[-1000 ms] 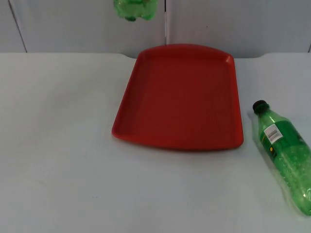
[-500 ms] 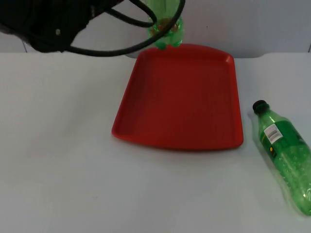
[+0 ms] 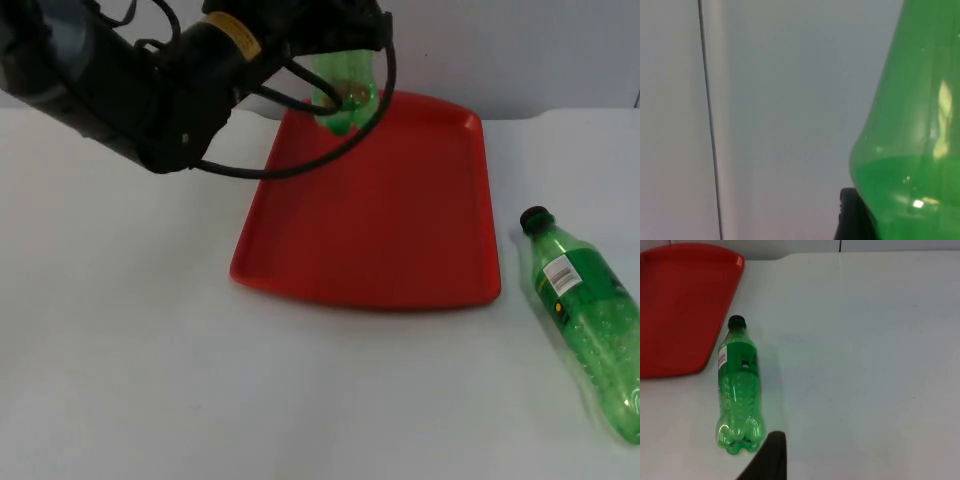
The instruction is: Place the bottle upright on the tray.
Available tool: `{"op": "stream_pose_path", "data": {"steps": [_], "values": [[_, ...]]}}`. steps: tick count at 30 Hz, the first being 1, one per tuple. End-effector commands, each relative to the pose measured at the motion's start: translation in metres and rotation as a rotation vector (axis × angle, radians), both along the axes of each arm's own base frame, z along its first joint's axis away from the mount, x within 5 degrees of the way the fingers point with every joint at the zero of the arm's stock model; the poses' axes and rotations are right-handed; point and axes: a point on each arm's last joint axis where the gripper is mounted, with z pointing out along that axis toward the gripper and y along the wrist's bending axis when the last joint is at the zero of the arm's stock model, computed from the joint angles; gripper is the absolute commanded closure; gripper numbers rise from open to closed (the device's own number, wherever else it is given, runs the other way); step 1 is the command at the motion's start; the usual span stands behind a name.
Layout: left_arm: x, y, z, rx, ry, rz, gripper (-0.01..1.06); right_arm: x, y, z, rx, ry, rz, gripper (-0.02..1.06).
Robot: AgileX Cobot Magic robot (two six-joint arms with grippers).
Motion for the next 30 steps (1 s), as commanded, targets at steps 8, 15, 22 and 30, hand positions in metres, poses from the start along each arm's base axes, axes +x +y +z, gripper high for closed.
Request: {"op": "stream_pose_path", "data": {"steps": [8,15,22,30], "values": [[0.028,-0.013,-0.021,-0.026,-0.044,0.0,1.05,0.0,0.0,0.0,-0.001,-0.01,-0.002,-0.01],[0.048,-0.02,-0.047,-0.036,-0.043,0.014,1.05,0.0,0.0,0.0,-0.001,-0.01,-0.002,-0.01],[0.058,-0.025,-0.069,-0.032,-0.037,0.014,1.05,0.0,0.0,0.0,-0.001,-0.01,-0.002,-0.01],[0.06,-0.024,-0.089,-0.01,0.021,0.029,1.05,0.0,0.0,0.0,-0.001,-0.01,-0.002,-0.01]]}}
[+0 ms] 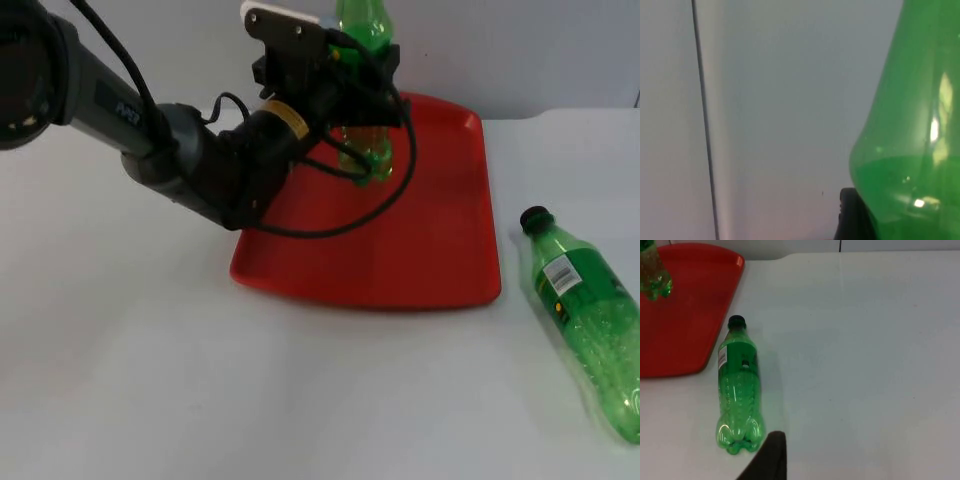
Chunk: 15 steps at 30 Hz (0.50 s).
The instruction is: Place the bottle upright on the tray.
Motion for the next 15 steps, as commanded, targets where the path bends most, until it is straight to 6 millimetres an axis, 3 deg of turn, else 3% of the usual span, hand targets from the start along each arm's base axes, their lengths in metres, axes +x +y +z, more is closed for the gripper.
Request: {"op": "stream_pose_path", "data": {"steps": [1,15], "values": [[0.0022,0.0009,0.0027,-0.014,0.003,0.015,1.05,-0.0003,0.0003,0.0004,-0.001,-0.01,-0.002,-0.01],[0.0024,0.0008,0.0012,0.032,-0.008,0.022,1.05,-0.0003,0.0003,0.0004,-0.001,-0.01,-0.002,-0.01]]}}
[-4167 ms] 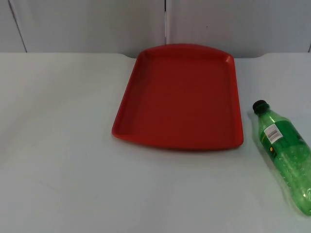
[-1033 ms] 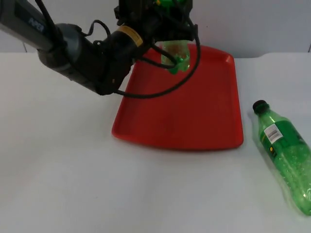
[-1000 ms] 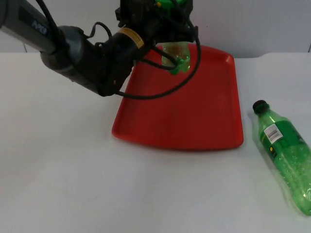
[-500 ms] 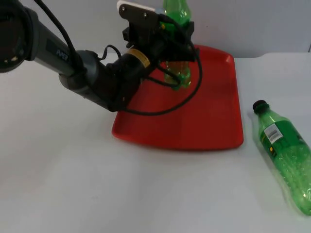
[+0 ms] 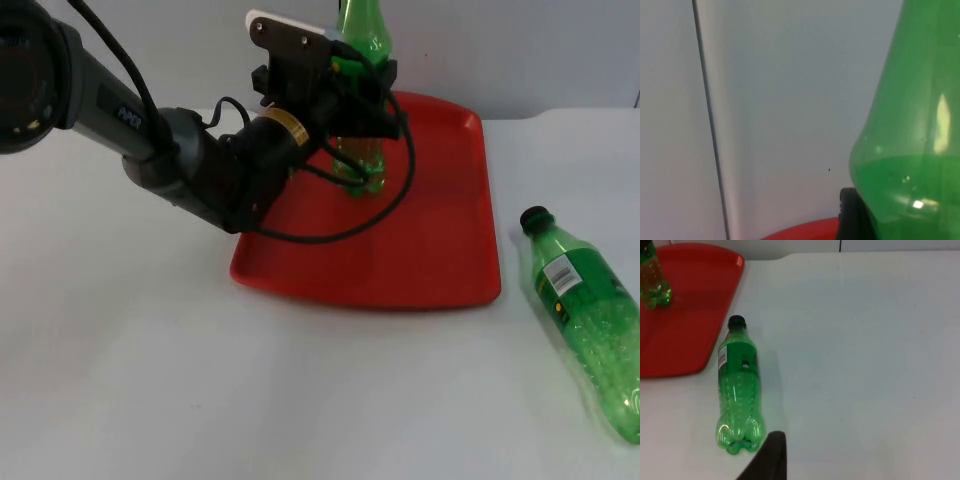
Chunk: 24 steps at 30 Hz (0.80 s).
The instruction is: Place the bottle upright on the tray.
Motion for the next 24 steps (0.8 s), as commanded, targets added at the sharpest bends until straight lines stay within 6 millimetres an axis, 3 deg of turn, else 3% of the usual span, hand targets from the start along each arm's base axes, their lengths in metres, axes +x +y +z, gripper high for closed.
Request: {"op": "stream_pose_path", "data": {"steps": [1,12,15,16,17,18,22,24], "values": [[0.0017,-0.0003,0.0081,-0.011,-0.024,0.002,1.05,-0.0003,0.0003,0.0004,-0.001,-0.01,-0.002,-0.01],[0.0023,-0.0003,0.0023,0.026,0.029,0.006,1.03,-0.0003,0.0003,0.0004,-0.001,-0.01,-0.002,-0.01],[0.0023,-0.0003,0.0023,0.026,0.029,0.006,0.87,-0.0003,0.0003,0.0004,-0.001,-0.01,-0.002,-0.01],[0.0023,-0.0003,0.0023,0.026,0.029,0.006,0.77,-0.0003,0.0003,0.0004,-0.001,-0.01,-0.002,-0.01],[0.0023,-0.0003,0.0023,0.026,0.029,0.006,0.57,-0.0003,0.0003,0.0004,-0.001,-0.01,-0.002,-0.01],[0.0023,-0.0003,0.0023,0.026,0.029,0.006,0.57,-0.0003,0.0003,0.0004,-0.001,-0.01,-0.002,-0.01],[0.0029,0.0006,0.0024,0.016,0.033,0.017,0.09,-0.0003,0.0003,0.0004,-0.001,-0.01,-0.002,-0.01],[0.0027,0.0002,0.0024,0.02,0.031,0.012,0.03,-0.0003,0.0003,0.0004,-0.001,-0.01,-0.002,-0.01]]}}
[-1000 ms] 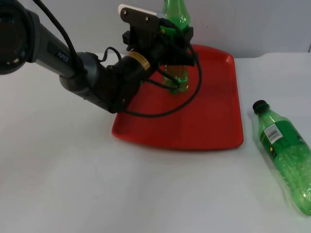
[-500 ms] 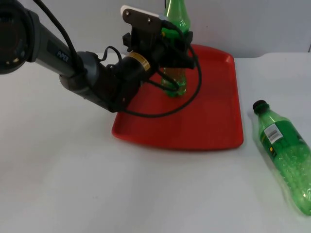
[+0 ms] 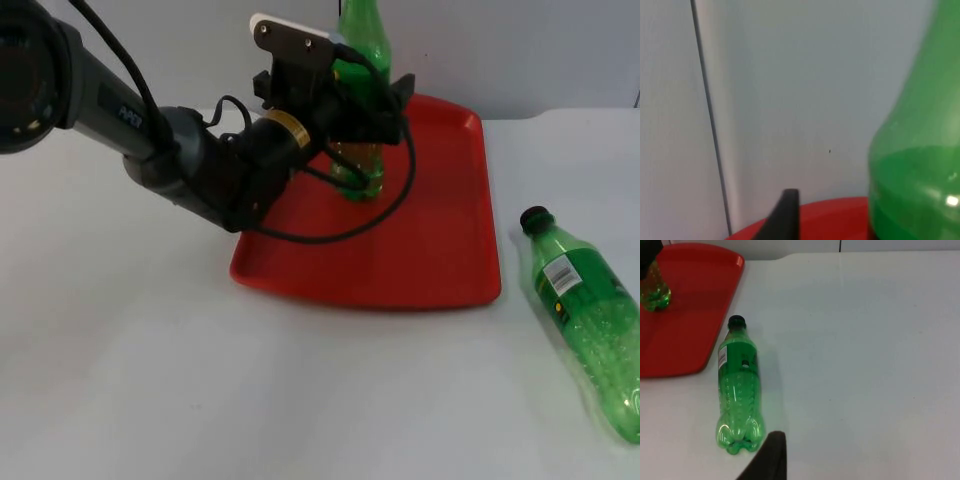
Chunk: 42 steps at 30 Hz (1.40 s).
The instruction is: Place the bottle upright on the tray.
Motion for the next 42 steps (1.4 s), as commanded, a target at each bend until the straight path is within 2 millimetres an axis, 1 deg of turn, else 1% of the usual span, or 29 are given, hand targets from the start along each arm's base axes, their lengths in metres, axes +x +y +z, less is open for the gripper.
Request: {"op": "stream_pose_path", "data": {"steps": [1,26,34,42], "values": [[0.0016,0.0002,0.0064,-0.007,-0.011,0.006,0.0,-0.0003,0.0003,0.0004,-0.001,-0.01,-0.002,-0.01],[0.0015,-0.0002,0.006,0.004,-0.003,0.002,0.0,-0.0003,0.0003,0.0004,-0.001,-0.01,-0.002,-0.01],[-0.002,0.0025,0.0134,0.005,0.016,0.013,0.0,-0.0003,0.0003,0.0004,-0.001,-0.01,-0.002,-0.01],[-0.0057,0.0046,0.0064,0.03,0.066,0.017,0.0,-0.0003,0.0003,0.0004,-0.001,-0.01,-0.002,-0.01]]}}
